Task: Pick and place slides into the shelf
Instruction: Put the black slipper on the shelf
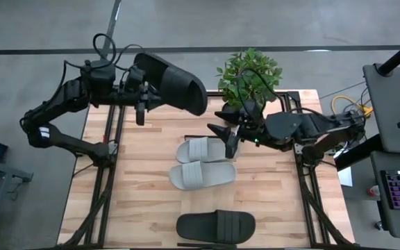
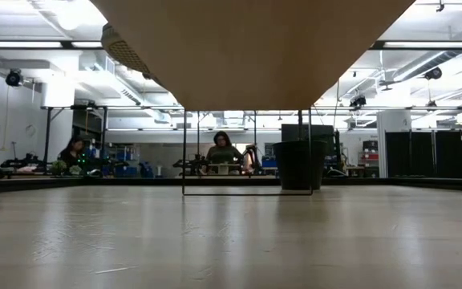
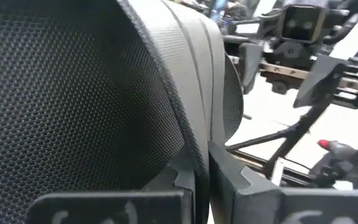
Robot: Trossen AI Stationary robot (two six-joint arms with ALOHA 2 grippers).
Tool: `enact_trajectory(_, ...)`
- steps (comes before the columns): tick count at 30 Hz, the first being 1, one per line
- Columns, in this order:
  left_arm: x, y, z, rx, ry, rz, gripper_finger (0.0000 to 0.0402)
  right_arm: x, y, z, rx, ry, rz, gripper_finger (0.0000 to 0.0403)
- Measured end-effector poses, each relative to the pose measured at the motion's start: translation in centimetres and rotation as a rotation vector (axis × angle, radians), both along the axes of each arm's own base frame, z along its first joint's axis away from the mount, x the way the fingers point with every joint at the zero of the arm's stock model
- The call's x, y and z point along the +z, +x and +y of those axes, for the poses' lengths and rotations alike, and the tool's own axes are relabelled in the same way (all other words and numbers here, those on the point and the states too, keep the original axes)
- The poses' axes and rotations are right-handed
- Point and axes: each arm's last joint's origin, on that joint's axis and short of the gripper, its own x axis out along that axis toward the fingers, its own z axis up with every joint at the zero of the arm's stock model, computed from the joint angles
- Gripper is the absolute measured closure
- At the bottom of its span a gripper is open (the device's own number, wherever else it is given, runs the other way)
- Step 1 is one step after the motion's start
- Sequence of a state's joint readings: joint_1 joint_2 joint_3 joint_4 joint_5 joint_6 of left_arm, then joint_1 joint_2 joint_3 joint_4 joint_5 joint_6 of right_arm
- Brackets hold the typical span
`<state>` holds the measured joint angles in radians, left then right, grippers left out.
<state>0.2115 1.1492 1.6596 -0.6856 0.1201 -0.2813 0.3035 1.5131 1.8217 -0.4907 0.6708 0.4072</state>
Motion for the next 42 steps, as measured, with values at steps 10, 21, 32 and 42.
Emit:
enact_trajectory(10,0.1,0.1,-1.0,-0.052,0.010,-0.008,0.0401,0.6,-0.1,-0.1,-0.003,-0.012,0.000,0.0170)
enact_trajectory(21,-0.6,2.6,-2.6,-0.148,0.009,0.003,0.0401,-0.5,1.7,0.5,-0.003,-0.003,-0.001,0.0170)
enact_trajectory(32,-0.2,4.2,-3.6,-0.192,0.015,-0.073,0.0401,-0.4,2.0,0.6,0.002,0.001,-0.021,0.0170)
enact_trajectory(42,-0.3,4.5,-4.0,-0.209,0.006,-0.065,0.0391,-0.4,2.0,0.6,-0.013,-0.006,-0.018,0.0250)
